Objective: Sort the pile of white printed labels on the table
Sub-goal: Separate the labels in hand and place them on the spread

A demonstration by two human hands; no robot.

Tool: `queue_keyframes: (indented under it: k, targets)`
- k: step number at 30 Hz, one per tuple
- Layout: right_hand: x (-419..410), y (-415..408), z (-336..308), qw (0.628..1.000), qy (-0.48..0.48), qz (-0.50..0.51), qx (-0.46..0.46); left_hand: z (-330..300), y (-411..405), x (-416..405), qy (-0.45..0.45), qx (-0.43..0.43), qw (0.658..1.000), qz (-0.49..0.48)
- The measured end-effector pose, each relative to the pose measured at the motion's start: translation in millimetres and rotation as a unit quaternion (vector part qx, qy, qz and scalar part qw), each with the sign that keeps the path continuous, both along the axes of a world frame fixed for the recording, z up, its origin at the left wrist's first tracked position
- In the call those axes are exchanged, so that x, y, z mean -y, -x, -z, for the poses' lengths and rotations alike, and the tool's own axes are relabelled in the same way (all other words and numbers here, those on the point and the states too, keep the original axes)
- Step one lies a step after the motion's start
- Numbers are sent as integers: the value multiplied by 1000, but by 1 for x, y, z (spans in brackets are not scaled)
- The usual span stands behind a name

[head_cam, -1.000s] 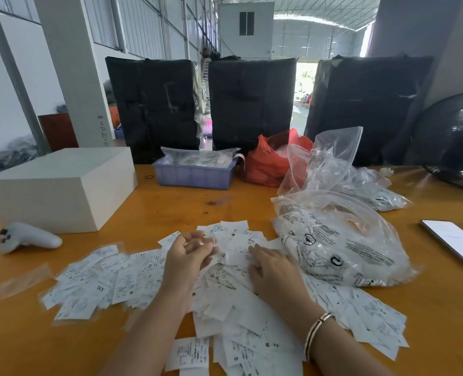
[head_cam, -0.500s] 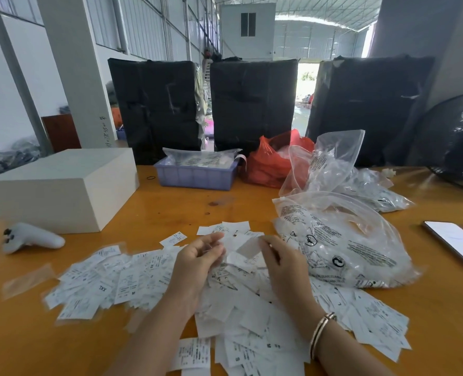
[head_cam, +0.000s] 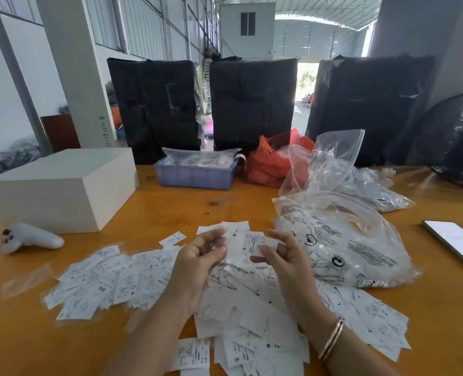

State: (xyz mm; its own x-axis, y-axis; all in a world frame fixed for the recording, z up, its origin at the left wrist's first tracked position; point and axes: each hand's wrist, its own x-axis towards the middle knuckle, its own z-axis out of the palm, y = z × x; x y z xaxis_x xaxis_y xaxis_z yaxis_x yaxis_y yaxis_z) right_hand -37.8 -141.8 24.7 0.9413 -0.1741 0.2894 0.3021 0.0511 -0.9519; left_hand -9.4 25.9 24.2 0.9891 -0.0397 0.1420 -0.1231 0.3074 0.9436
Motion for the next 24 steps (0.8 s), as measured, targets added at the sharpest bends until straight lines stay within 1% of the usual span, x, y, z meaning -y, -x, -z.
queue_keyframes:
  k: [3,10,14,21,24]
  targets:
    - [0,0,-1,999,-35,-8,-7,0,1,2,-11,6,1000,4]
    - [-3,0,1,998,-30,-45,-37,0,3,4,-63,25,998,-15]
    - [-4,0,0,998,-43,-35,-37,1,4,4,-90,36,995,-35]
    - [-4,1,0,997,-45,-54,-36,2,7,8,-192,76,978,-40]
    - [-3,1,2,998,-16,-58,-36,2,7,10,-225,79,970,-53]
